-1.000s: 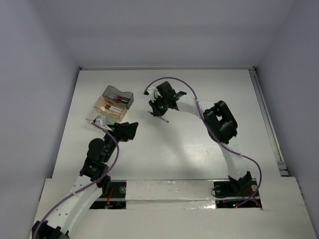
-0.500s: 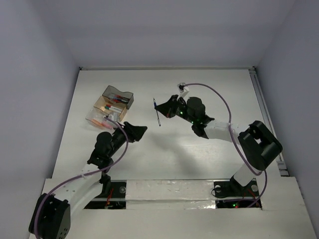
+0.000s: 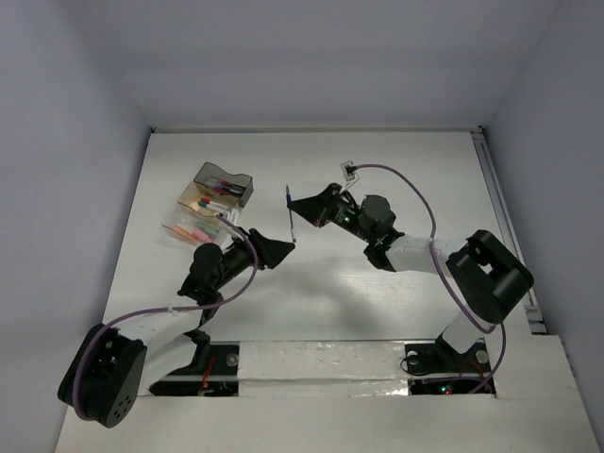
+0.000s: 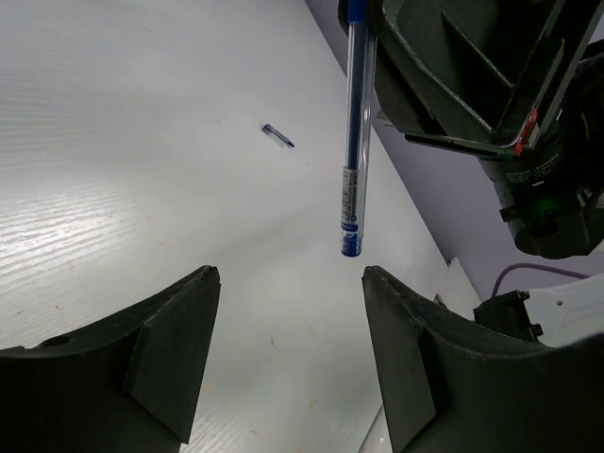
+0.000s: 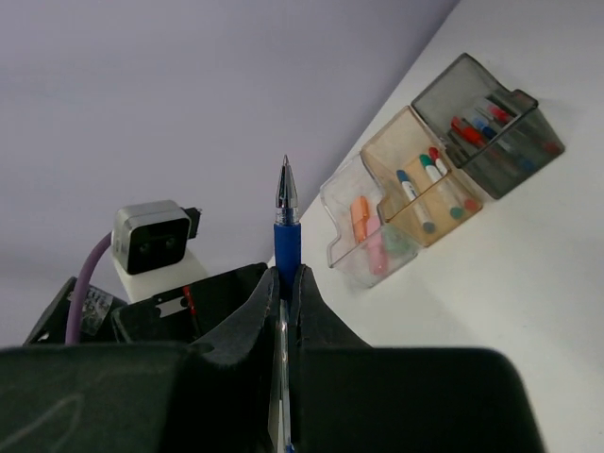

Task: Sort the stationery into containers
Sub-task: Pick up the pen from the center of the board.

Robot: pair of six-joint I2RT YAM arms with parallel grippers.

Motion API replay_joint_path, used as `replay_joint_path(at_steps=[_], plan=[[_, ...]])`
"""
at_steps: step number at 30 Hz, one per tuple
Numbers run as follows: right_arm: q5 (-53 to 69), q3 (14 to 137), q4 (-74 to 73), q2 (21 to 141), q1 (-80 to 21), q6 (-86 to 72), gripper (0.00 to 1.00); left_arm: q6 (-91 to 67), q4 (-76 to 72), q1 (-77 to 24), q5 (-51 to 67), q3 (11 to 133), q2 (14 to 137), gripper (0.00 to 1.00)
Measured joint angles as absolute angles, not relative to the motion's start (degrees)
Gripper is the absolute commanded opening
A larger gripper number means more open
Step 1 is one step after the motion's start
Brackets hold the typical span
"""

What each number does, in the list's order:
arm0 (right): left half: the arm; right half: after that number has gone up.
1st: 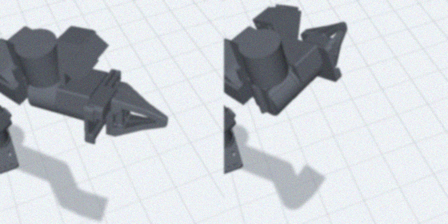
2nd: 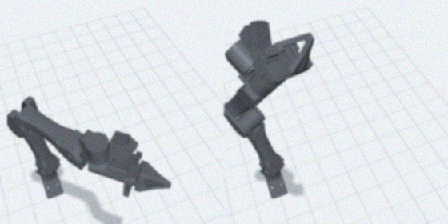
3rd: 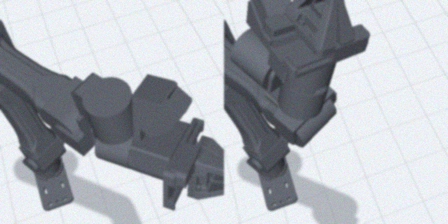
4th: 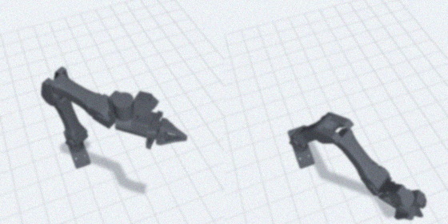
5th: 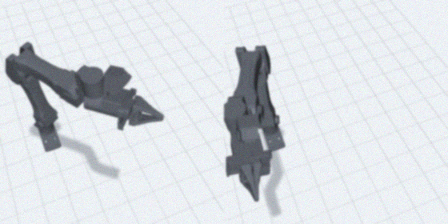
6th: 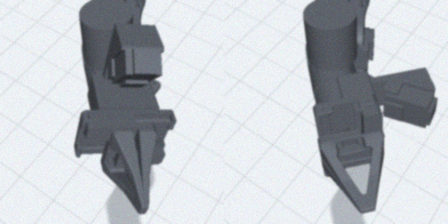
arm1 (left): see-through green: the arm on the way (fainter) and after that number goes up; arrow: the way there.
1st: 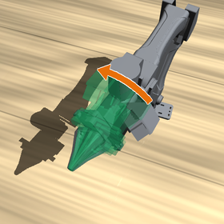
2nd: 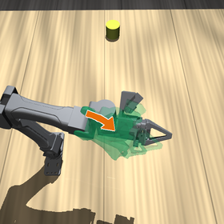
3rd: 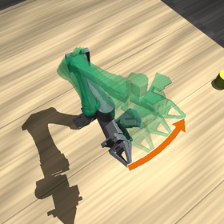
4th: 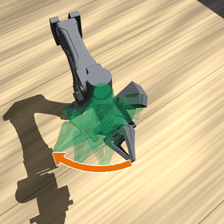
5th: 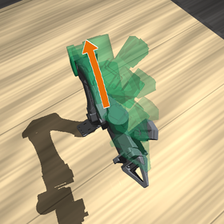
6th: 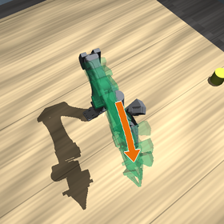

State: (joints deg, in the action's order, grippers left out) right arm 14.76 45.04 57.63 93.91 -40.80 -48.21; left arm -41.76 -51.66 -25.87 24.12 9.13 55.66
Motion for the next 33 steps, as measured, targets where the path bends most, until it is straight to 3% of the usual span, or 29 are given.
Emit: replay_joint_path(at_steps=[4, 10, 19, 22, 26, 30, 32, 33], plan=[[15.5, 45.0, 59.0, 94.4, -41.3, -48.9, 0.00, -42.8, -55.2, -26.6, 24.6, 9.4, 57.8, 0.56], [16.1, 43.6, 60.4, 94.5, -41.8, -49.4, 0.00, -43.8, -58.8, -26.7, 24.6, 9.4, 58.0, 0.45], [18.6, 43.3, 61.6, 96.0, -42.7, -50.4, 0.00, -44.4, -61.5, -26.7, 24.9, 10.6, 61.2, 0.42], [19.1, 43.3, 61.7, 96.6, -43.1, -50.7, 0.00, -44.7, -62.0, -26.7, 25.0, 10.7, 62.1, 0.33], [19.5, 43.3, 61.8, 97.2, -43.2, -51.0, 0.00, -45.3, -62.2, -26.7, 25.3, 10.8, 62.4, 0.00], [19.5, 43.3, 62.2, 97.2, -43.2, -51.0, 0.00, -45.5, -62.0, -26.7, 25.0, 11.0, 62.5, 0.00], [19.2, 43.2, 62.2, 97.1, -43.2, -51.0, 0.14, -45.4, -61.8, -26.7, 25.0, 11.0, 62.5, 0.00], [19.0, 42.9, 62.1, 96.9, -43.2, -51.0, 0.31, -45.3, -61.5, -26.7, 25.1, 11.0, 62.4, 0.00]])
